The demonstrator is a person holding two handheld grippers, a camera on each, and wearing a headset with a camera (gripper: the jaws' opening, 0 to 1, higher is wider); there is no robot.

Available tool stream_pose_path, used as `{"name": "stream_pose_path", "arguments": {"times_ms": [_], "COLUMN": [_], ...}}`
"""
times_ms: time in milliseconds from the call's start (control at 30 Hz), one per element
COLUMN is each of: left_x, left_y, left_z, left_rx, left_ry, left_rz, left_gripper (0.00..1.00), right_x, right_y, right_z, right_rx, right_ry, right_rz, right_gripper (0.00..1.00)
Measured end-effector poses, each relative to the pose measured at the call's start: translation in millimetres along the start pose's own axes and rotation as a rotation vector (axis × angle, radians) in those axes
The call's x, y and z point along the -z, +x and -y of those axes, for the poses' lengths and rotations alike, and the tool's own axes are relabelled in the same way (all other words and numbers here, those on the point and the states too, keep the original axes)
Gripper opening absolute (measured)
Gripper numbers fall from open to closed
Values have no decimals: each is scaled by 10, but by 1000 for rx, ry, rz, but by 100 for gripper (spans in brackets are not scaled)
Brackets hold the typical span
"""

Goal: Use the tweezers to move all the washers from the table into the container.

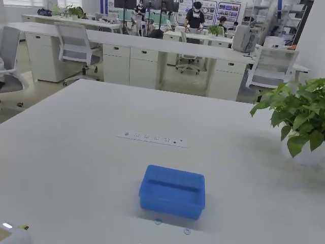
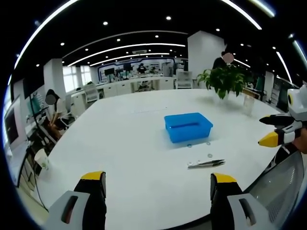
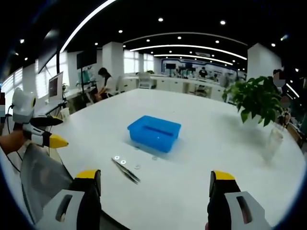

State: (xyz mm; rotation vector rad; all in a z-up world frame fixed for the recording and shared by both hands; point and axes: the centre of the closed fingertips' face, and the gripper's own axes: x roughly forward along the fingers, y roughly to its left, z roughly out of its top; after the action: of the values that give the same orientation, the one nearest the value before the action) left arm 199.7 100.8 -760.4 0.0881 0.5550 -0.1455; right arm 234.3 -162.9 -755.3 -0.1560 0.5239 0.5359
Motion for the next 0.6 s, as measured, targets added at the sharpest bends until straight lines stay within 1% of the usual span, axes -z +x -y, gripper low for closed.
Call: {"name": "stream_pose_path", "arguments": {"times_ms": [167,267,400,467,533,600], "left_x": [-43,-66,-91,-84,-81,-103], "left_y": [30,60,115,160,204,253], "left_z": [-9,-15,2,28,45,65], "left_rx": [8,15,38,57,73,87], "left_ry": [8,12,19,8,16,35], "left_rz": [3,3,13,3,-8,-15], "left_gripper": [91,90,83,83,82,81], "right_x": [-27,-27,-36,-23,-9,-12], "right_y": [0,21,30,46,68,81], "right_z": [21,24,2,-7,-4,7], "right_rx": [8,10,5,4,2,1], "right_ry": [15,15,12,5,4,6], "right_rz": [7,0,-3,-11,-20,-26], "right_gripper": [93,93,93,92,92,92]}}
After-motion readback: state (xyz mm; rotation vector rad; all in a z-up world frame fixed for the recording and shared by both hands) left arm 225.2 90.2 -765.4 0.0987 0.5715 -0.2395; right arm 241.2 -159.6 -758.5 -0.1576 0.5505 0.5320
